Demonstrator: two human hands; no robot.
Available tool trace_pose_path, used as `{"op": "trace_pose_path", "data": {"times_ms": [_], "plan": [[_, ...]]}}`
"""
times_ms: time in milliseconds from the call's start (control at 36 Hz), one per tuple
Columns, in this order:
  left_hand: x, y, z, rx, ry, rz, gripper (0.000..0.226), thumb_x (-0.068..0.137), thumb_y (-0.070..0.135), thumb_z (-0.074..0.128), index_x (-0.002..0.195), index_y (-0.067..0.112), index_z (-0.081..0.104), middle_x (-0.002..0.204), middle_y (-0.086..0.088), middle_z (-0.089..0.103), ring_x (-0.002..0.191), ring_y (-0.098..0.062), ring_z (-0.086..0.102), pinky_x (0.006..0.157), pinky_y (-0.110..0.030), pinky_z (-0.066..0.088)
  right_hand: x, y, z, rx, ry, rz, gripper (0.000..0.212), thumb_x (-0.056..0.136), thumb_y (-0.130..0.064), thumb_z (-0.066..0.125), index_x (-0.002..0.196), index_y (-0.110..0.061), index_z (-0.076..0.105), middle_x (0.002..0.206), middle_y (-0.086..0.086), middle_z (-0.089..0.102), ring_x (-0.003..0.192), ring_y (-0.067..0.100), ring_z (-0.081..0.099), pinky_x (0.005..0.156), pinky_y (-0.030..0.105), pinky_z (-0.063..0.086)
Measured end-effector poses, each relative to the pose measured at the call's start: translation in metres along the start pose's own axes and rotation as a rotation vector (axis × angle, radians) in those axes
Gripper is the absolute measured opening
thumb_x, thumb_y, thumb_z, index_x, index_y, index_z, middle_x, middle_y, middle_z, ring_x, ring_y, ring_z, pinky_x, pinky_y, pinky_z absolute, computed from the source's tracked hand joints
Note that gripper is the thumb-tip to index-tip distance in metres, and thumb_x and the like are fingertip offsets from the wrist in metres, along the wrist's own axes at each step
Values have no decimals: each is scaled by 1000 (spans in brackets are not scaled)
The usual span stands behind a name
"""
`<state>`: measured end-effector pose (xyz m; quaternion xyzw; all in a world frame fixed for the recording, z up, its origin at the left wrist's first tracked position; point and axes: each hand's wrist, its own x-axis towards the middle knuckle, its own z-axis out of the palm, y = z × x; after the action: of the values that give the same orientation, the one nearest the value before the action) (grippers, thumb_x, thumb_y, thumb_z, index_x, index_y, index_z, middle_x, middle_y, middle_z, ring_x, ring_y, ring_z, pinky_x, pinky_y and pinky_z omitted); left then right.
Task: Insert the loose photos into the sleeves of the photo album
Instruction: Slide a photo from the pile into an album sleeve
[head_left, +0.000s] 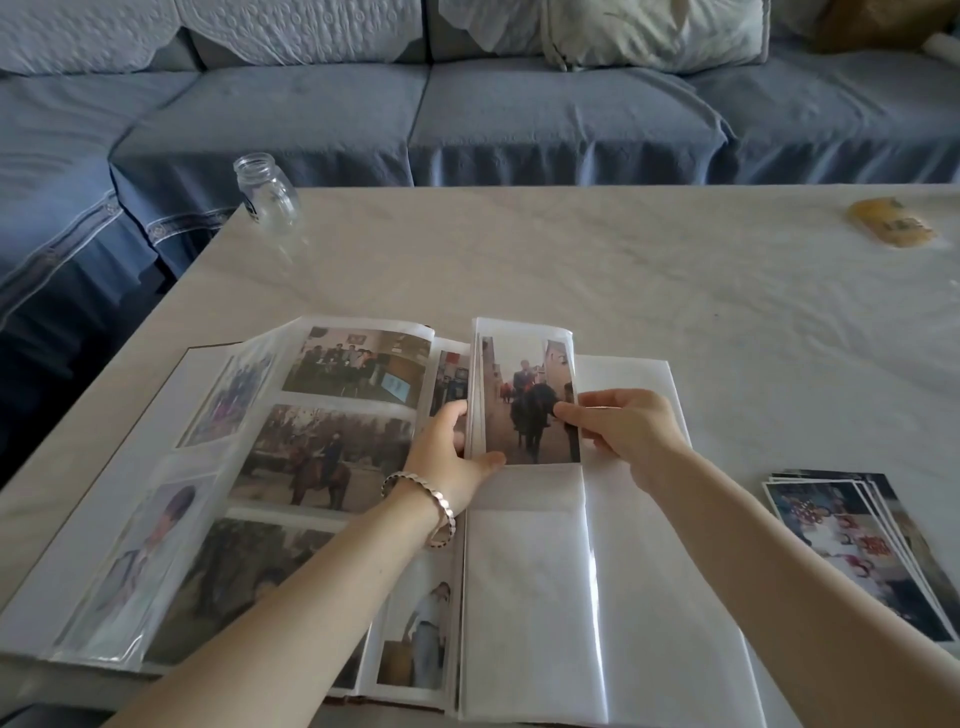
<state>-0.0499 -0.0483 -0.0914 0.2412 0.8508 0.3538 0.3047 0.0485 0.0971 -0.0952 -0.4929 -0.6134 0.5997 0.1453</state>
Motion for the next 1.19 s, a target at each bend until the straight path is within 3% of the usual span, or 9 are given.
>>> {"op": "trace_pose_path", "data": {"times_ms": [250, 361, 500, 639, 806, 889, 972, 1056, 1194], "plan": [[2, -6, 3, -2, 32, 45, 67, 86, 21, 66, 144, 18, 31, 126, -9, 55, 111, -19, 52, 82, -16, 33, 2, 1, -2, 39, -74, 70, 18, 73, -16, 80, 85, -5, 71, 73, 9, 68, 59, 15, 58, 58, 17, 53], [2, -7, 3, -1, 31, 73, 65, 87, 21, 65, 143, 17, 32, 122, -6, 57, 98, -10, 49, 82, -17, 35, 3, -2, -2, 14, -126, 96, 17, 75, -16, 77, 85, -4, 70, 76, 9, 67, 58, 13, 59, 50, 15, 51], [4, -10, 5, -18, 36, 92, 63, 86, 19, 67, 141, 18, 36, 131, -4, 54, 119, -17, 49, 88, -20, 36, 4, -1, 0, -46, -89, 68, 16, 75, -17, 78, 79, -6, 67, 69, 6, 63, 56, 14, 55, 54, 18, 50], [8, -15, 6, -31, 25, 66, 67, 85, 20, 68, 142, 20, 34, 129, -7, 55, 119, -21, 51, 94, -25, 39, 4, 2, 1, -29, -31, 25, 16, 68, -14, 83, 70, -11, 67, 70, 8, 67, 60, 18, 59, 69, 27, 55], [9, -17, 6, -36, 18, 66, 69, 86, 21, 66, 145, 21, 30, 135, -7, 49, 125, -20, 46, 96, -24, 37, 4, 1, 0, 2, -43, 7, 15, 69, -11, 82, 78, -9, 69, 72, 7, 67, 58, 14, 60, 56, 15, 54], [7, -14, 5, -77, 24, 95, 60, 89, 19, 63, 142, 17, 36, 102, -6, 56, 96, -16, 53, 72, -1, 36, 4, 4, -2, -43, -17, -3, 20, 72, -14, 80, 87, -10, 68, 68, 3, 66, 57, 13, 59, 56, 15, 53], [2, -5, 2, -209, 16, 133, 48, 91, 14, 59, 136, 18, 46, 80, 11, 57, 72, -2, 53, 58, 0, 39, 4, 12, -8, -148, 37, -37, 34, 79, -15, 74, 110, -13, 62, 80, 1, 65, 70, 20, 61, 76, 31, 55], [-8, 9, 0, -284, -43, 202, 42, 89, 16, 61, 127, 28, 50, 91, 23, 59, 75, 14, 58, 64, 0, 41, -6, 13, -17, -167, 53, -97, 33, 87, -22, 64, 118, -13, 57, 86, -2, 62, 79, 22, 61, 81, 37, 51], [-24, 38, 18, -250, -243, 279, 55, 85, 36, 63, 133, 41, 37, 116, 27, 50, 88, 21, 47, 69, 4, 40, -38, 6, -42, 254, -157, 19, 23, 94, -38, 46, 96, -20, 59, 97, 11, 64, 84, 25, 66, 76, 37, 55]]}}
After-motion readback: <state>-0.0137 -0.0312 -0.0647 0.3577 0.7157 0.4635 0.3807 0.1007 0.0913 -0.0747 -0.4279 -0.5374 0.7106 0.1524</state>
